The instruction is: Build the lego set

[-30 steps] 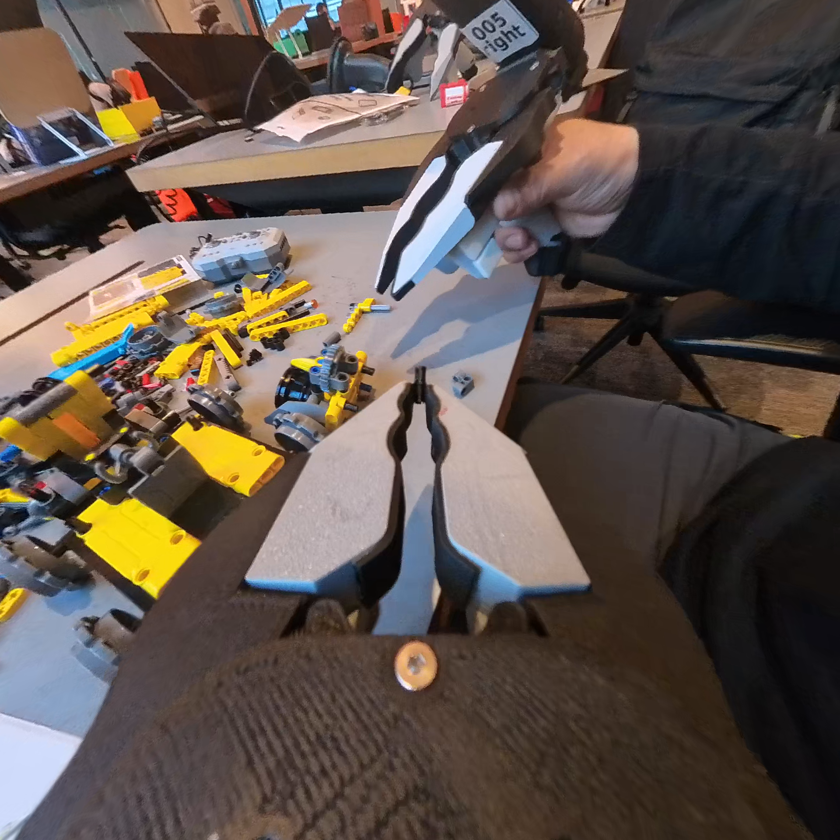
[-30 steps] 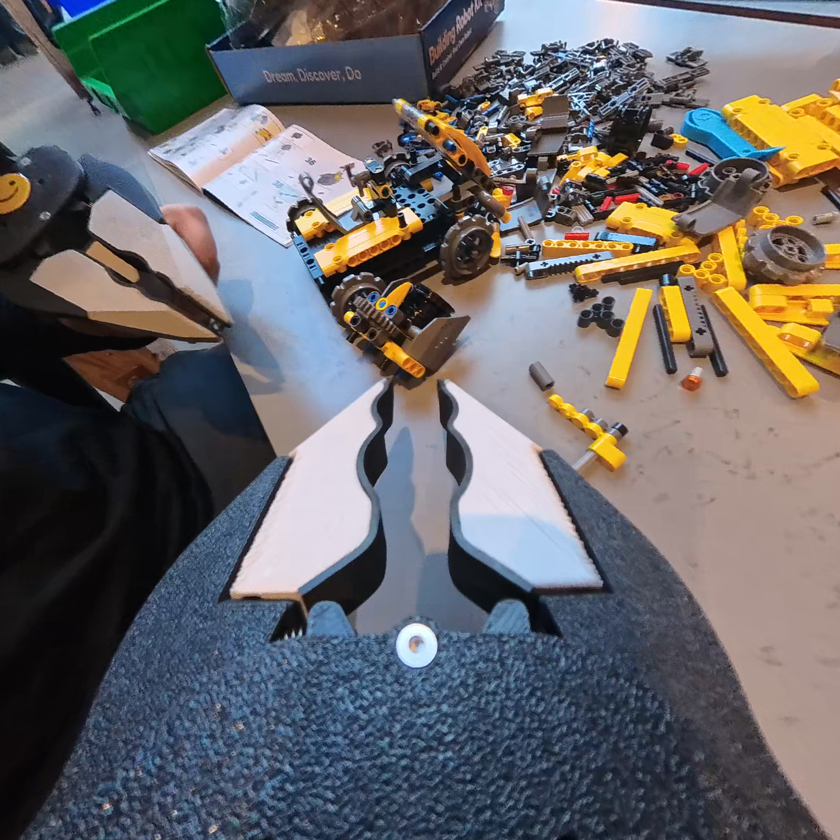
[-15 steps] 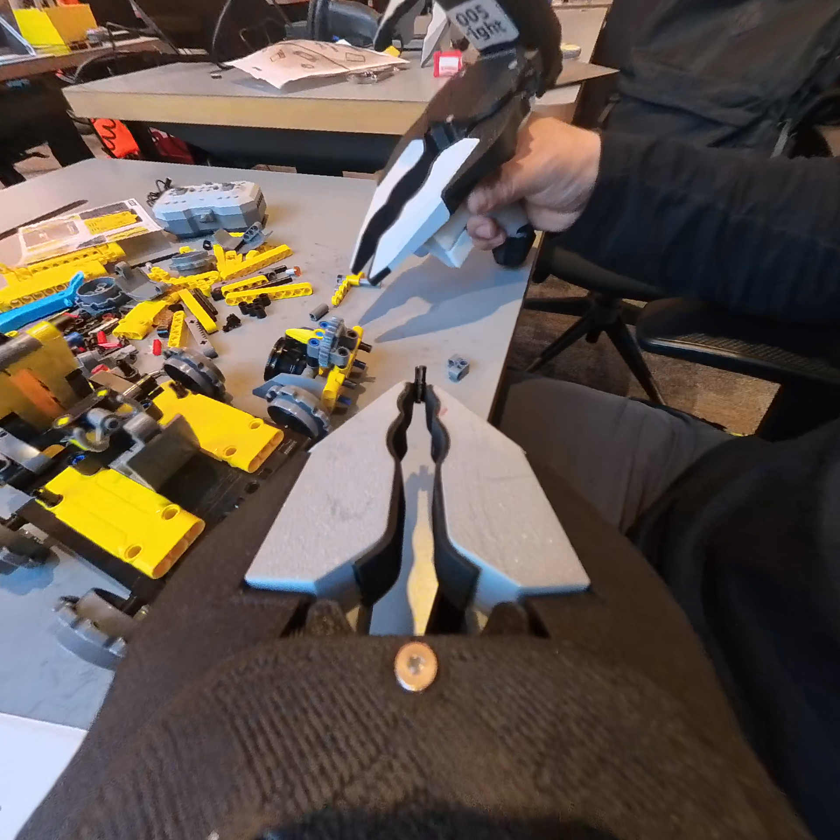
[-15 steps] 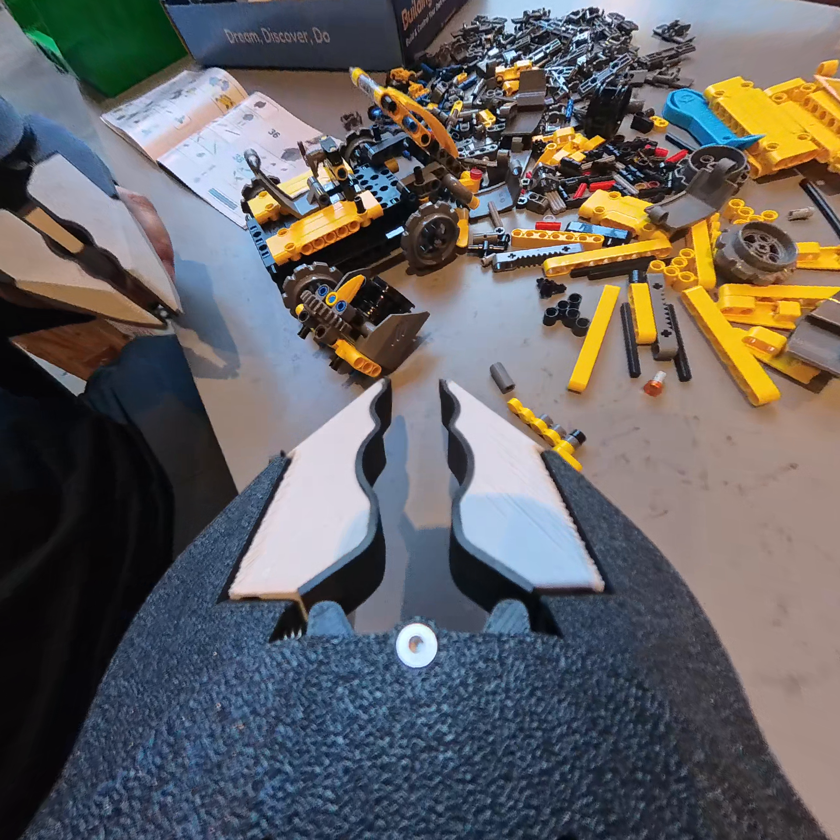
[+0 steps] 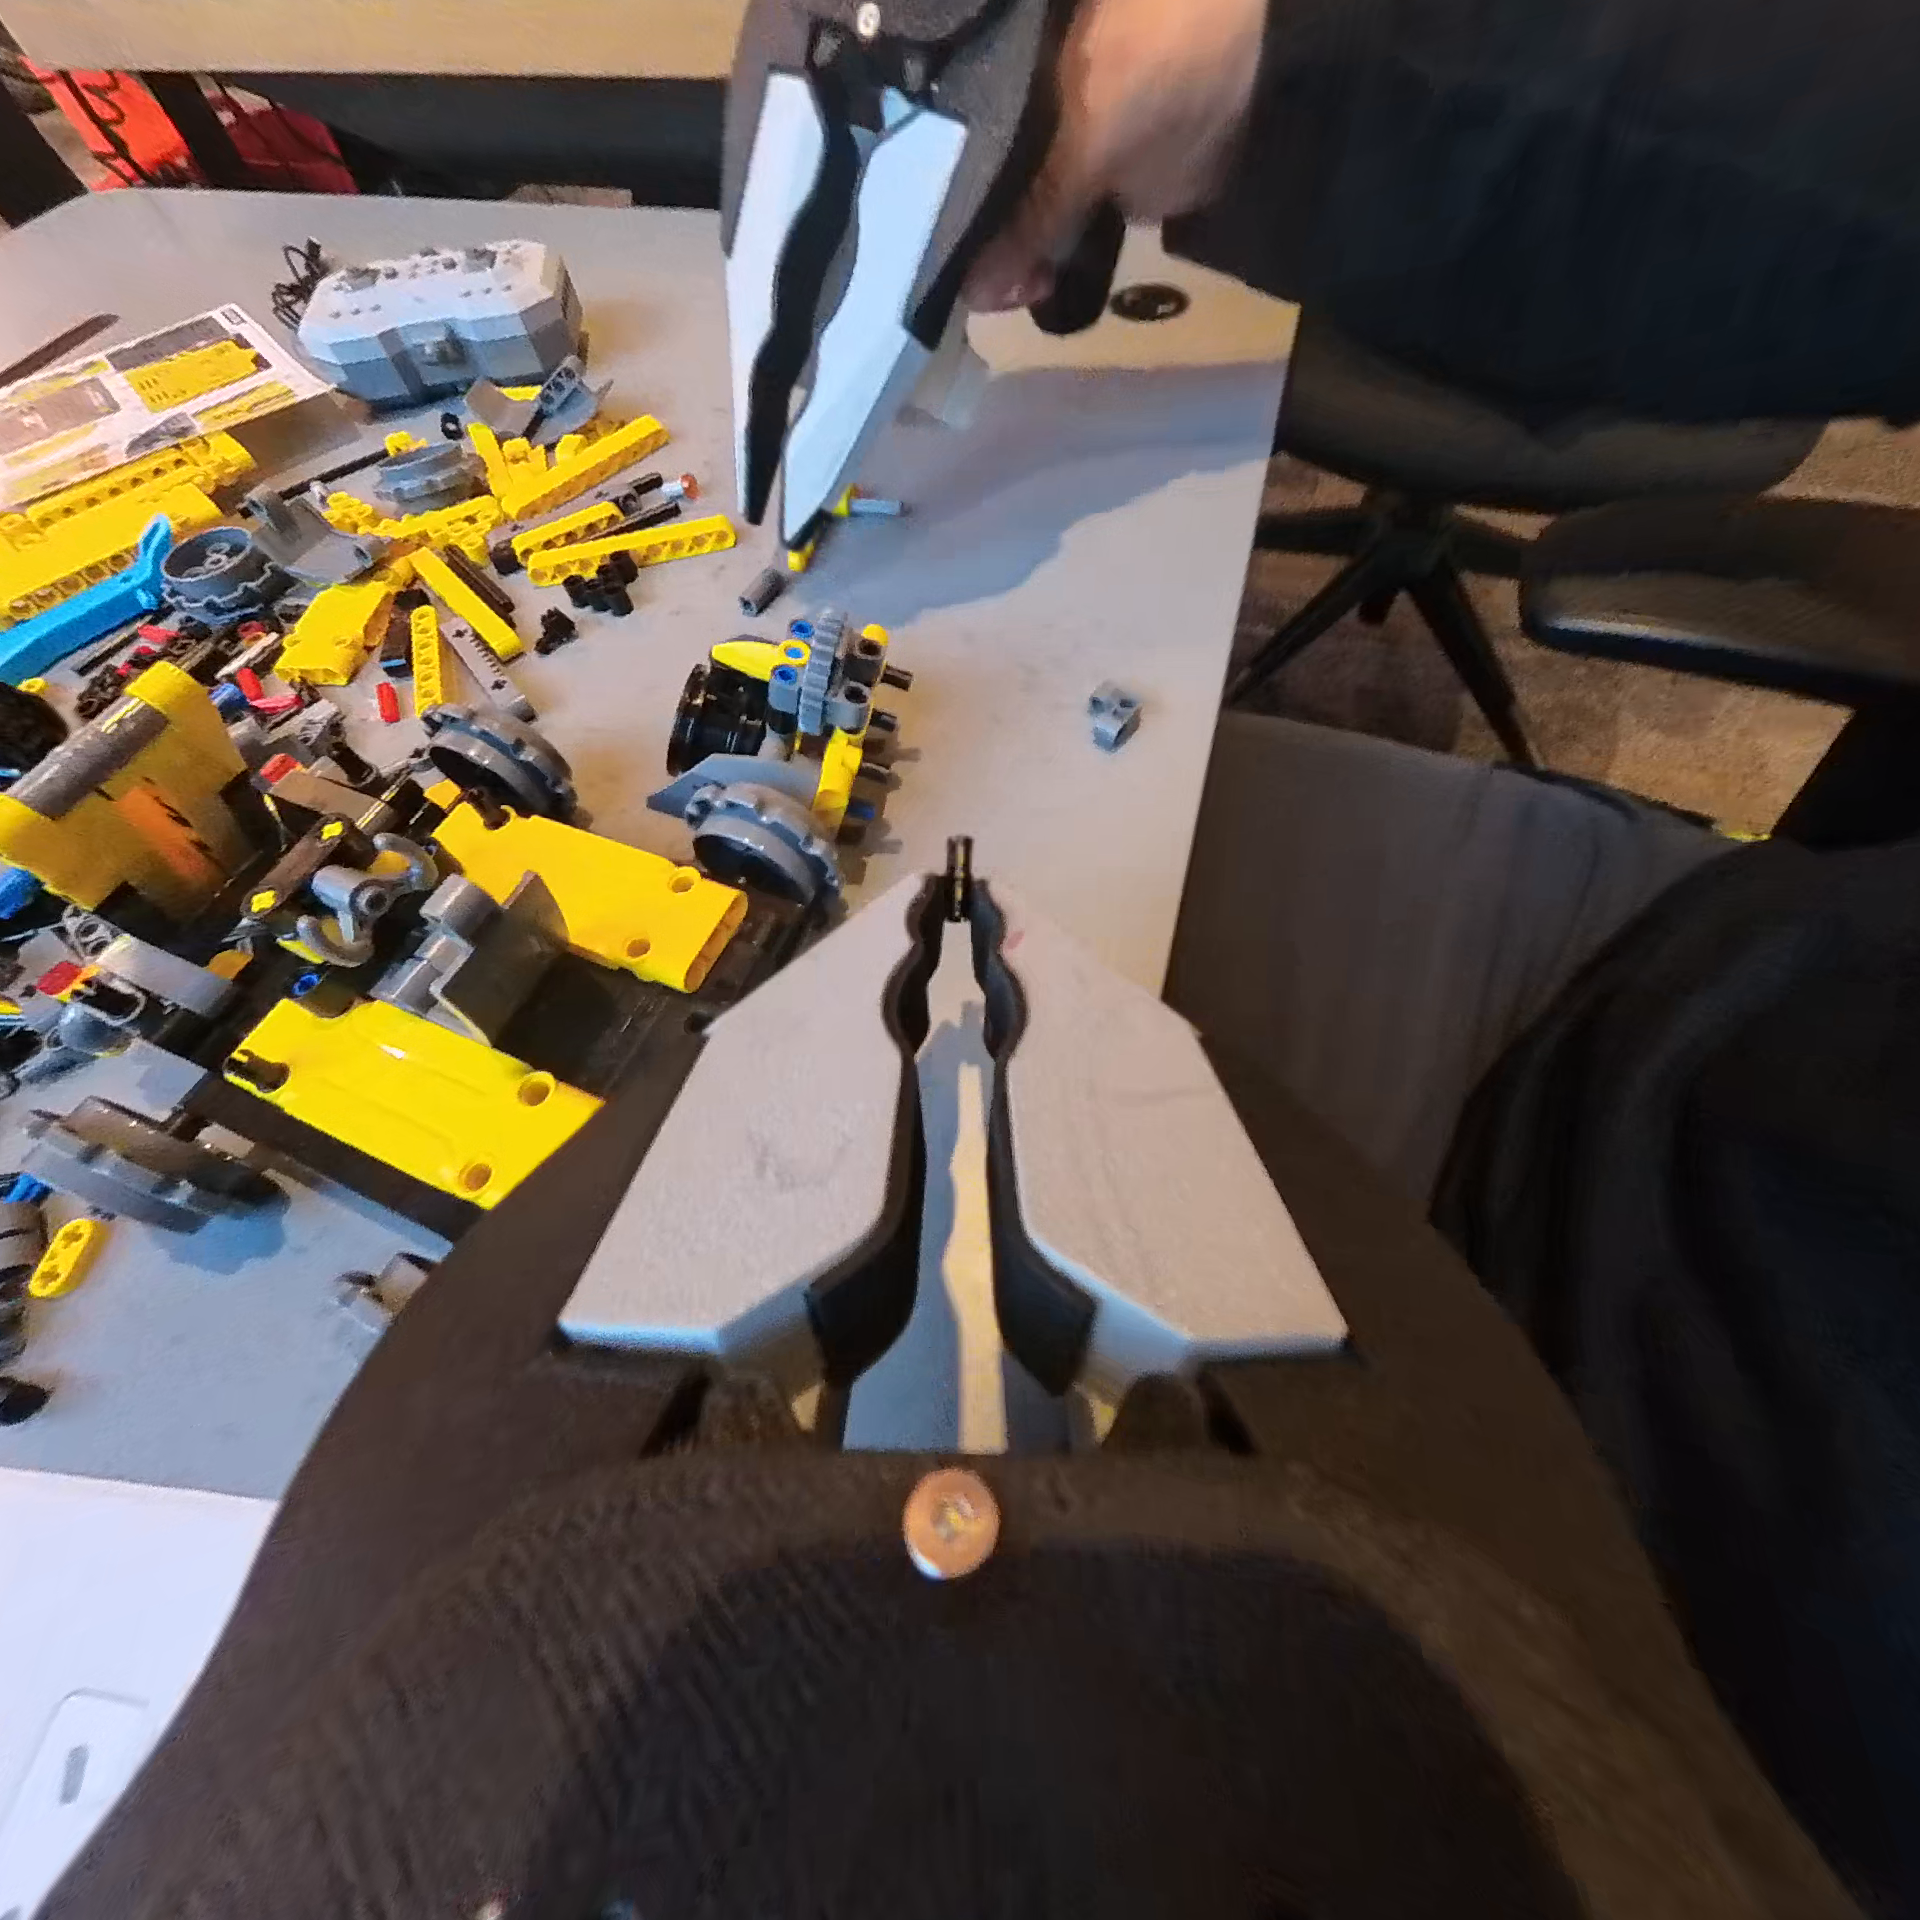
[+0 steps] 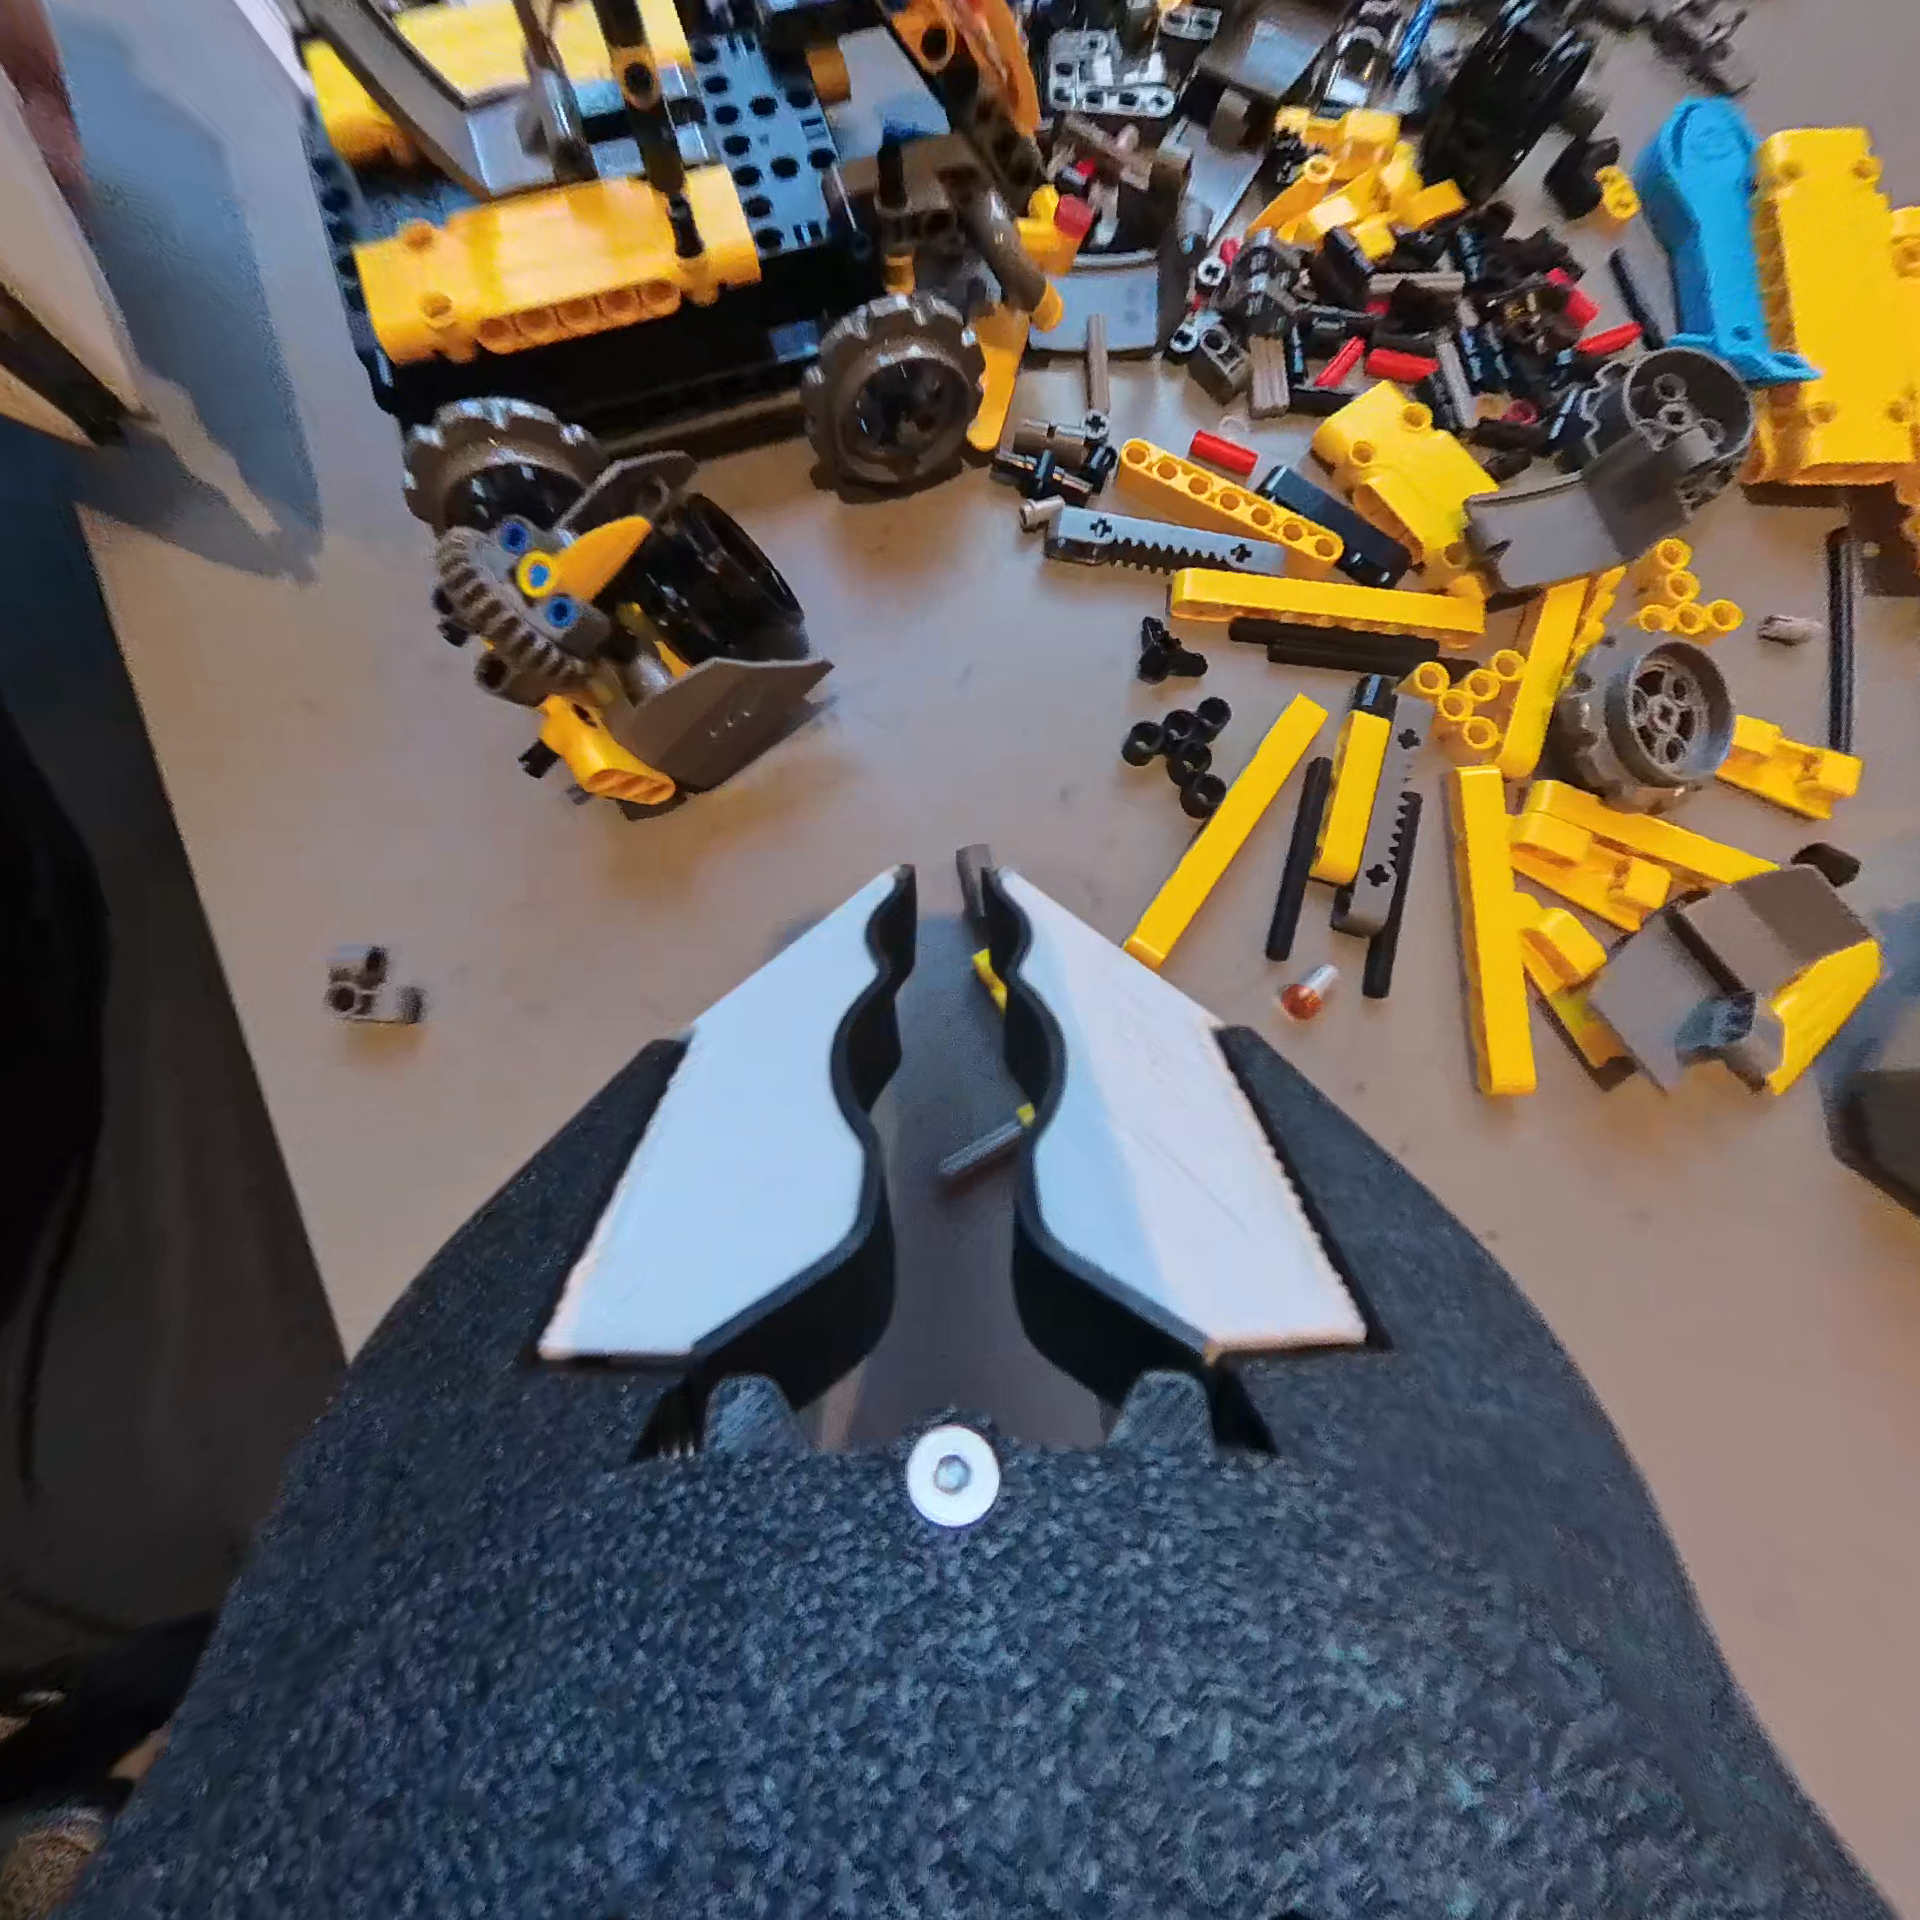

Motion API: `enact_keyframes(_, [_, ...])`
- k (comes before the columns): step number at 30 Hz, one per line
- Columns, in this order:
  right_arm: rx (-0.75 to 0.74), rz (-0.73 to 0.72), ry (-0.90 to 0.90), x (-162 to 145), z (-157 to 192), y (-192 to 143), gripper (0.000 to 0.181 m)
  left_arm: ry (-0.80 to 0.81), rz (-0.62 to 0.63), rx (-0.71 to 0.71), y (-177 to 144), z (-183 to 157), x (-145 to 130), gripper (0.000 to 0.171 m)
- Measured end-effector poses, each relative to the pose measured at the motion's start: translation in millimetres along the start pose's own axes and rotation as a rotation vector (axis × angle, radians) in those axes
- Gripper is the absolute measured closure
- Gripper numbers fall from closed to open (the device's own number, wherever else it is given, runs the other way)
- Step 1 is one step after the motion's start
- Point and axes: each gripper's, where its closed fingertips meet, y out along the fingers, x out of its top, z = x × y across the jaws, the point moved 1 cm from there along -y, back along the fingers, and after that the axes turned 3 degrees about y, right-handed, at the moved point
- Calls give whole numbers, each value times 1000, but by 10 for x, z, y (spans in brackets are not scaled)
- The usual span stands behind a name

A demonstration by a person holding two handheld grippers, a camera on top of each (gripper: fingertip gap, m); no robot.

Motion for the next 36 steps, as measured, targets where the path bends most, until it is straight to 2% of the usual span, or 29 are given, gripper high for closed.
enact_keyframes(6, [53,110,-18,-121,-57,156,167,-4,30,-10,6,17,-53,168])
enact_keyframes(8, [66,117,-19,-114,-55,176,175,-18,30,-18,7,24,-56,168])
enact_keyframes(11, [57,117,-38,-90,-34,172,175,-37,27,-28,-5,36,-60,168])
enact_keyframes(14, [77,77,-69,-3,207,74,175,-34,35,-27,-41,47,-90,168])
enact_keyframes(18, [141,-17,-153,240,844,-82,175,5,88,-46,-100,-11,-207,168])
enact_keyframes(23, [196,-76,-152,444,1447,128,175,117,97,-41,-209,-93,-282,168])
enact_keyframes(28, [171,-56,-147,411,1631,426,175,234,172,-24,-283,-143,-463,168])
enact_keyframes(36, [173,0,-187,359,1747,617,175,231,242,-14,-225,-148,-556,168])
